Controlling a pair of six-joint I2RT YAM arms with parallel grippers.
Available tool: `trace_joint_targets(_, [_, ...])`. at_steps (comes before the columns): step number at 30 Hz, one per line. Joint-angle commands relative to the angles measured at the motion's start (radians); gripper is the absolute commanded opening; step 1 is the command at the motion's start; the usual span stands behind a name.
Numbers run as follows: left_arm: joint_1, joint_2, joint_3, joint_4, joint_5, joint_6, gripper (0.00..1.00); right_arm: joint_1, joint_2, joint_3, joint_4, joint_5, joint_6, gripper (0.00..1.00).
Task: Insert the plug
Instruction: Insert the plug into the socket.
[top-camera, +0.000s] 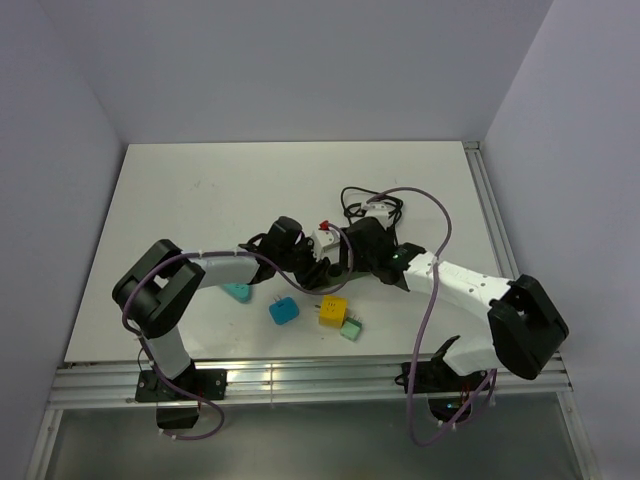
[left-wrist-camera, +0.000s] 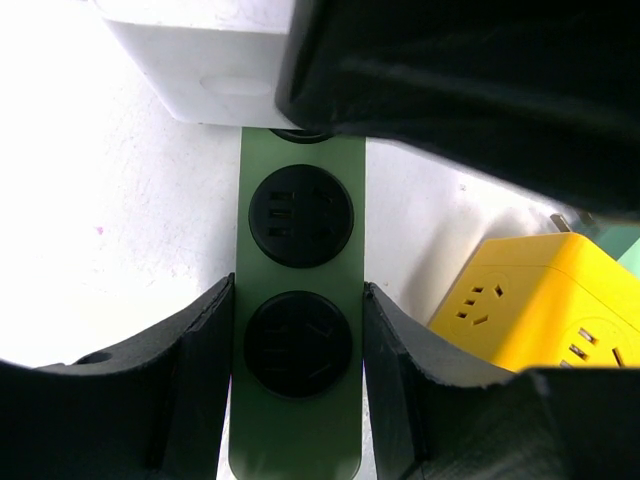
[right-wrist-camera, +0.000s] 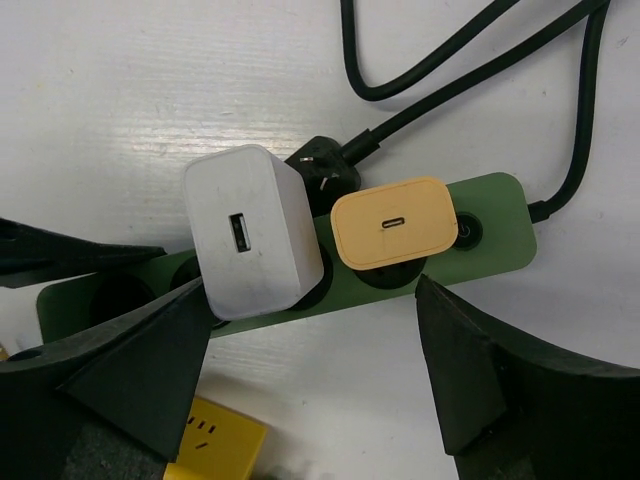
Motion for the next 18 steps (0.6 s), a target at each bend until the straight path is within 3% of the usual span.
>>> trace_joint_targets(1, [0.003, 0.019, 0.028, -0.012, -0.032, -0.002, 0.0, 0.002, -0.074, 0.033, 0.016, -0.033, -0.027, 0.87])
trace_joint_targets(3, [0.003, 0.026, 0.031, -0.012, -0.03, -0.001, 0.0, 0.002, -0.086, 0.036, 0.01, -0.028, -0.028, 0.84])
trace_joint_targets(8, [0.003, 0.036, 0.027, -0.006, -0.046, 0.01, 0.0, -0.006, -0.121, 0.042, 0.013, -0.036, -0.043, 0.66])
trace_joint_targets(11, [0.001, 0.029, 0.019, 0.005, -0.043, 0.011, 0.0, -0.019, -0.129, 0.05, 0.023, -0.062, -0.057, 0.43])
trace_joint_targets(12, [0.001, 0.026, 0.016, 0.008, -0.041, 0.011, 0.0, -0.021, -0.122, 0.055, 0.023, -0.071, -0.06, 0.3])
trace_joint_targets(13, [0.001, 0.025, 0.014, 0.011, -0.041, 0.013, 0.0, -0.026, -0.117, 0.059, 0.023, -0.076, -0.063, 0.23])
trace_joint_targets(15, [0.001, 0.025, 0.014, 0.009, -0.041, 0.014, 0.0, -0.027, -0.105, 0.067, 0.026, -0.087, -0.069, 0.12])
trace_joint_targets(18, [0.001, 0.025, 0.013, 0.011, -0.041, 0.014, 0.0, -0.035, -0.1, 0.059, 0.045, -0.109, -0.071, 0.06])
